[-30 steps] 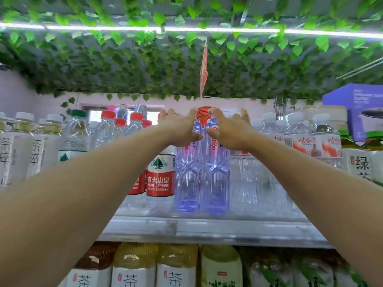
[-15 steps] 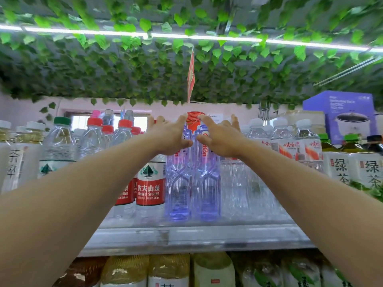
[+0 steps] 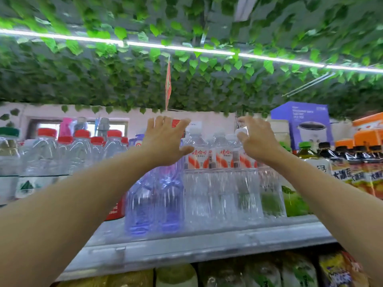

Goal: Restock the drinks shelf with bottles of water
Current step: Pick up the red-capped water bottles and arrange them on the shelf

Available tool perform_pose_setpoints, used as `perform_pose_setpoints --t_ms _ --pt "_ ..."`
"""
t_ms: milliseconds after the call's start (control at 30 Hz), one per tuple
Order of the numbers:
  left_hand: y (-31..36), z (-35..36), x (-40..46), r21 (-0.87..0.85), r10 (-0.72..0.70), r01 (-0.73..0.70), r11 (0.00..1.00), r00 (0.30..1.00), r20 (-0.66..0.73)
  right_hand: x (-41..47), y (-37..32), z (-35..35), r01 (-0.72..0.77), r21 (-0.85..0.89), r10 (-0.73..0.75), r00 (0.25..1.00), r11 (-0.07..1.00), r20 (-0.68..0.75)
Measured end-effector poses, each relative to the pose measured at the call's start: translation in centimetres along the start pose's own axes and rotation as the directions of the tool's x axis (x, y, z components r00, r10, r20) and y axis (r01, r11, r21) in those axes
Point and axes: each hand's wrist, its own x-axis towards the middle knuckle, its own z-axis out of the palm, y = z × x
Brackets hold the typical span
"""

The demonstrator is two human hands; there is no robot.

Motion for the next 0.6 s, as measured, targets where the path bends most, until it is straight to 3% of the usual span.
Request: perform_pose_setpoints --t_ms 133,300,400,600 --pt "3.0 0.5 1.5 0.042 0.077 -0.079 0.996 0.996 0.046 -0.1 3.2 -0.7 -0.032 -0.048 0.032 0.999 0.998 -0.005" --pt "4.5 1.1 2.2 0.07 0.061 -0.081 0.994 0.966 0.253 0.2 2.7 0.4 0.083 -0.097 -0.085 0.996 0.992 -0.021" --pt "4.4 1.3 2.1 0.09 0.048 -0.075 0.993 0.961 0.272 0.9 3.2 0.3 -0.008 -0.118 0.004 0.999 0.993 -0.04" --pt "4.5 1.4 2.4 0.12 0.048 -0.083 0.989 0.963 0.265 0.9 7.1 -0.4 -0.19 0.04 0.188 0.981 0.981 0.035"
